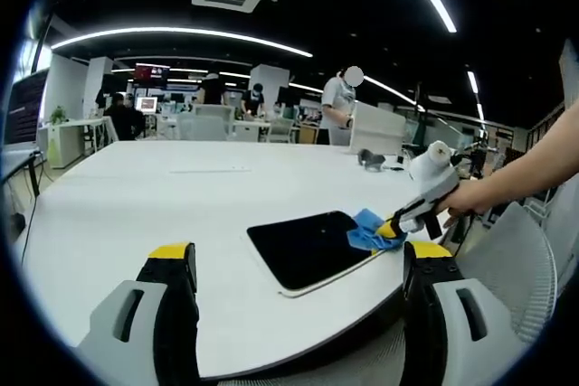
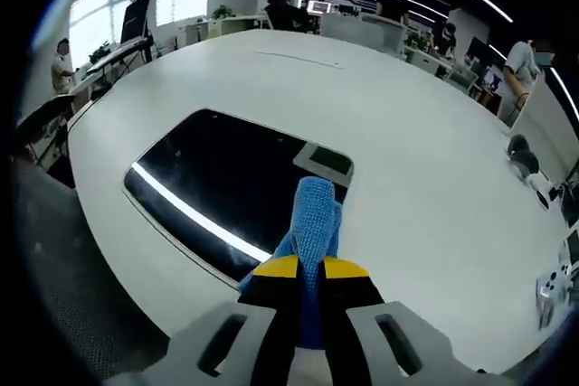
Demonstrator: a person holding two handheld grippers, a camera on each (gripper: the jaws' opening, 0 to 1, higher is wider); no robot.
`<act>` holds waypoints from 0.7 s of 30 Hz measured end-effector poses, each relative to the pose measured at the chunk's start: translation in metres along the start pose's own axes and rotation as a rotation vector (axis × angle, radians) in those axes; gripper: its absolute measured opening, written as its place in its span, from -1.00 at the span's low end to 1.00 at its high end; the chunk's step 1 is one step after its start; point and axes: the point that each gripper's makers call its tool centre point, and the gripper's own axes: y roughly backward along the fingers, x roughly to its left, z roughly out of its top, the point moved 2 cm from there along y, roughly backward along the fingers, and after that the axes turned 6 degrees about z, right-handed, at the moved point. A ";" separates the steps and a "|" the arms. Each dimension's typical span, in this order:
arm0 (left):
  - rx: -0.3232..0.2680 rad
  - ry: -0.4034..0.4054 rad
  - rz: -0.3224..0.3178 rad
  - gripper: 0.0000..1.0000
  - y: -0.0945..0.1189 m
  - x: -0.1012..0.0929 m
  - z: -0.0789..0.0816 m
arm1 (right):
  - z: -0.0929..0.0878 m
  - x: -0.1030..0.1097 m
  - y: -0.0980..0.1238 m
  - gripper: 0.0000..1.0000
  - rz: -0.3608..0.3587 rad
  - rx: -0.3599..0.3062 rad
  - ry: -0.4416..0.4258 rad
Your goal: Wipe the mirror surface with the cleaning cloth until all visible marks leave the cleaned area.
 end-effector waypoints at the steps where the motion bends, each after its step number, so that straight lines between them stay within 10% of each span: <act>1: 0.000 0.000 0.000 0.87 0.000 0.000 0.000 | 0.000 0.000 0.000 -0.97 0.000 0.000 0.001; 21: -0.005 -0.001 -0.002 0.86 0.000 0.000 0.001 | -0.002 0.005 0.002 -0.97 -0.043 0.001 0.042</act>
